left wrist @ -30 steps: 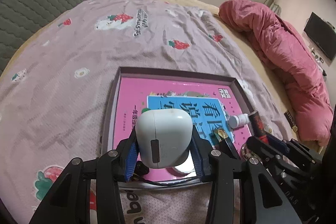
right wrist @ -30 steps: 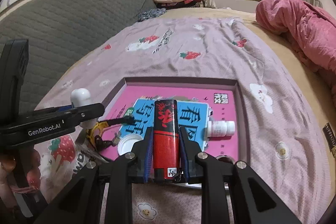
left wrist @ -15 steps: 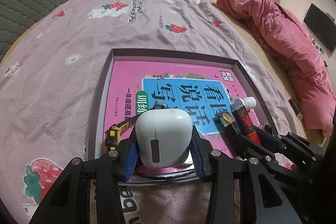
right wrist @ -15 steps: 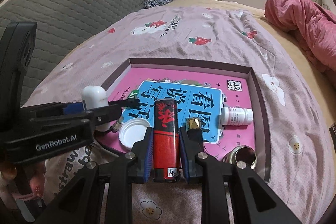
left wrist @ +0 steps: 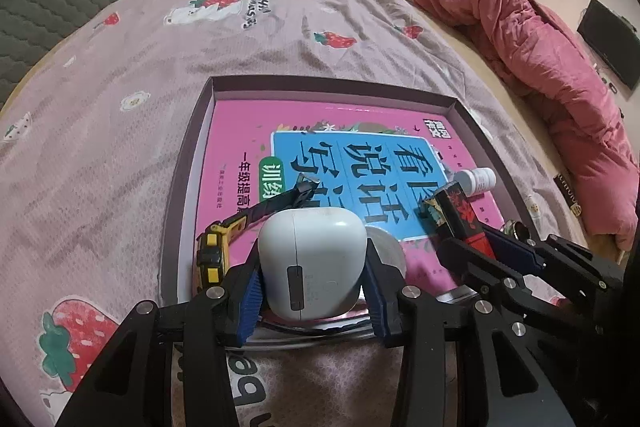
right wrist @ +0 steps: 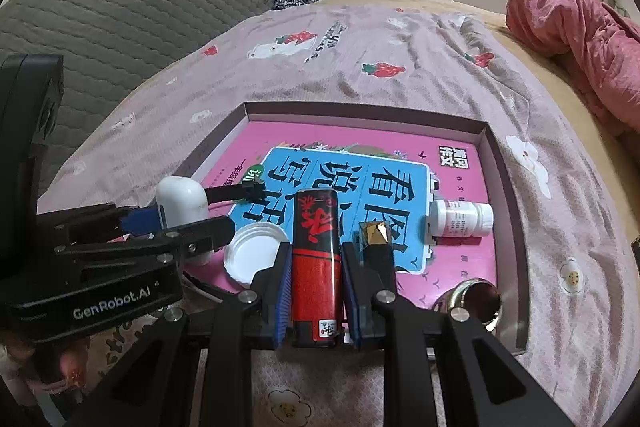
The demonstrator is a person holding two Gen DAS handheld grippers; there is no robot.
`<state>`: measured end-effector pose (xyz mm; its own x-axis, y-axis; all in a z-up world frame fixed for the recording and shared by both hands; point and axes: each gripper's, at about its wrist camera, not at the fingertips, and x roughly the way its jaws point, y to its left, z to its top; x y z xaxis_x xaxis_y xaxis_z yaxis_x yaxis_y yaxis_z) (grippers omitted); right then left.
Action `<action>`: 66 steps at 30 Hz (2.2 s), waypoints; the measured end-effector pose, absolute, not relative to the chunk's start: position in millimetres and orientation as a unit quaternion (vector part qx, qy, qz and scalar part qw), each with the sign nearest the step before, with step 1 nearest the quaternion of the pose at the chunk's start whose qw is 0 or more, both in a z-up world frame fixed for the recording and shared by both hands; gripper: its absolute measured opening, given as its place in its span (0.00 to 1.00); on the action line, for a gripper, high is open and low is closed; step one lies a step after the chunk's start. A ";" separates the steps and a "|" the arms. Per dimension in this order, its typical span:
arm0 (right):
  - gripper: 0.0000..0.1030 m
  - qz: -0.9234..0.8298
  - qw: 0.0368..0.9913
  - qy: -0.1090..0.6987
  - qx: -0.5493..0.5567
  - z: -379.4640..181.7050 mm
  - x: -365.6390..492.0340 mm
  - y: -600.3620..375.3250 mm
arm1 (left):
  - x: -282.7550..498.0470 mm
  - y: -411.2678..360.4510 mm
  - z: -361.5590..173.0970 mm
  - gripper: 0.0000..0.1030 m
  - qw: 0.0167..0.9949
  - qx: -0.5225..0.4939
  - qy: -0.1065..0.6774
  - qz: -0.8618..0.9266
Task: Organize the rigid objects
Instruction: 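Lower the earbud case with the left gripper while the right gripper lowers the lighter, then open the right gripper releasing the lighter while the left gripper releases the earbud case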
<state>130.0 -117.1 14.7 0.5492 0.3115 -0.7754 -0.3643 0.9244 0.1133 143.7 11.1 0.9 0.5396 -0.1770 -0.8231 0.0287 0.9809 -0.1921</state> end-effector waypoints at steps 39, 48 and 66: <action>0.23 0.167 0.869 0.460 -0.074 -10.8 141.2 -113.6 | 145.8 2.5 -12.7 0.44 0.865 -0.073 0.491 -0.069; 0.23 0.162 0.869 0.464 -0.065 -10.6 141.6 -118.2 | 148.6 -0.1 -14.1 0.44 0.862 -0.064 0.498 -0.071; 0.31 0.185 0.867 0.458 -0.064 -3.2 126.8 -126.5 | 152.9 -5.5 -16.7 0.44 0.861 -0.033 0.505 -0.058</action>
<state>126.8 -126.5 -3.2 0.5115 0.2617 -0.8185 -0.3799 0.9232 0.0578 152.9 -5.5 -16.7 0.4832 -0.1341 -0.8652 0.0670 0.9910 -0.1162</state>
